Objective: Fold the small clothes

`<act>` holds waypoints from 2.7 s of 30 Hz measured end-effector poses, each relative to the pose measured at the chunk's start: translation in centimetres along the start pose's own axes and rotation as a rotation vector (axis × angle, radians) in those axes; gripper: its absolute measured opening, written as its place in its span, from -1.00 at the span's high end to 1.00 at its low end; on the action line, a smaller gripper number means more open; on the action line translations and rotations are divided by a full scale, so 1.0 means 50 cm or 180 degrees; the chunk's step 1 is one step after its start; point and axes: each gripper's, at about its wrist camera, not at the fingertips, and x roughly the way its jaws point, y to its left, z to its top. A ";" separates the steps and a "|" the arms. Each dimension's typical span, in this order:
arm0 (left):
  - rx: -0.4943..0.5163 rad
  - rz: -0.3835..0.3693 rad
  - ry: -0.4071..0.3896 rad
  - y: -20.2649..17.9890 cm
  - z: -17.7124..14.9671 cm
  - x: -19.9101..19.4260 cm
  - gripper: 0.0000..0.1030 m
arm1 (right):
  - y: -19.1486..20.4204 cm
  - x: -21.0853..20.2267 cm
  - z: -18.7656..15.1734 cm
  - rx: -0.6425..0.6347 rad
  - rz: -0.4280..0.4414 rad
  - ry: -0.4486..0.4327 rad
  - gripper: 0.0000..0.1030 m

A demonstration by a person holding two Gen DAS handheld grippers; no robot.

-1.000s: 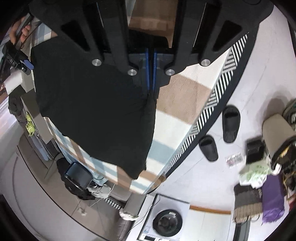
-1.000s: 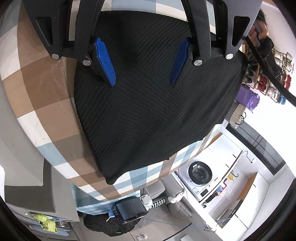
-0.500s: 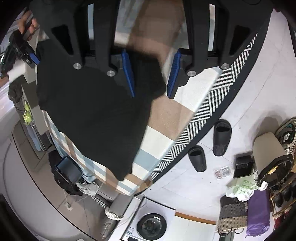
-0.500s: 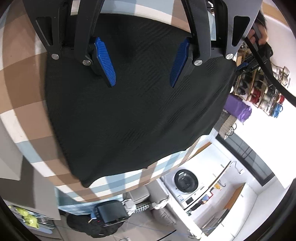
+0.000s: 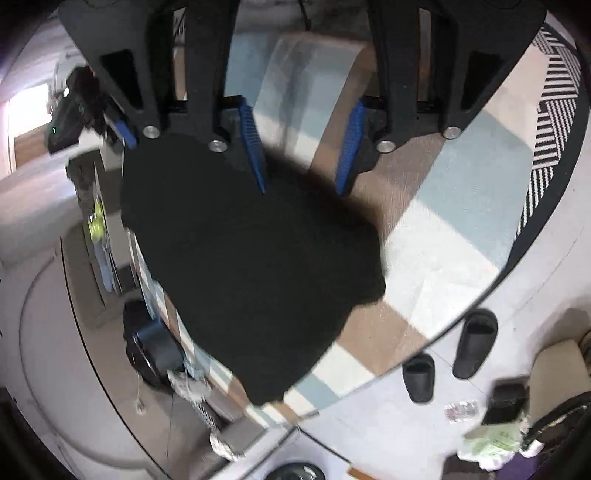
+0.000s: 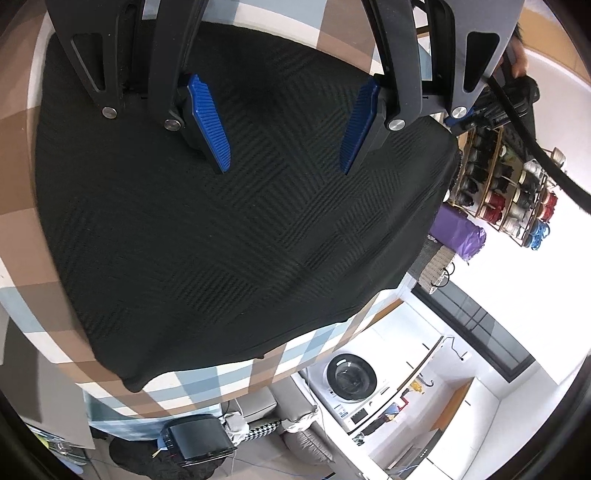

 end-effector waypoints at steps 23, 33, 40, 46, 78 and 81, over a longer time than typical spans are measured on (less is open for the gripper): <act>0.0157 0.0269 -0.0749 -0.080 0.069 0.072 0.67 | 0.030 0.029 -0.027 -0.0118 -0.0080 0.0099 -0.26; 0.1998 0.0244 -0.1172 -0.373 0.030 0.053 0.70 | 0.018 -0.009 -0.034 -0.0026 -0.0096 -0.0049 -0.26; 0.3327 -0.0492 -0.0380 -0.534 -0.136 0.142 0.65 | -0.031 -0.066 -0.036 0.0211 -0.0277 -0.0274 -0.29; 0.3150 -0.0928 0.0290 -0.506 -0.143 0.170 0.14 | -0.075 -0.104 -0.040 0.0389 -0.0430 -0.0353 -0.30; 0.2196 -0.0150 0.0217 -0.352 -0.019 0.222 -0.31 | -0.053 0.014 0.004 0.0477 -0.0075 0.0104 0.42; 0.2332 -0.0173 0.0294 -0.363 -0.048 0.229 -0.31 | -0.032 -0.024 -0.040 0.0368 0.0133 0.0081 0.08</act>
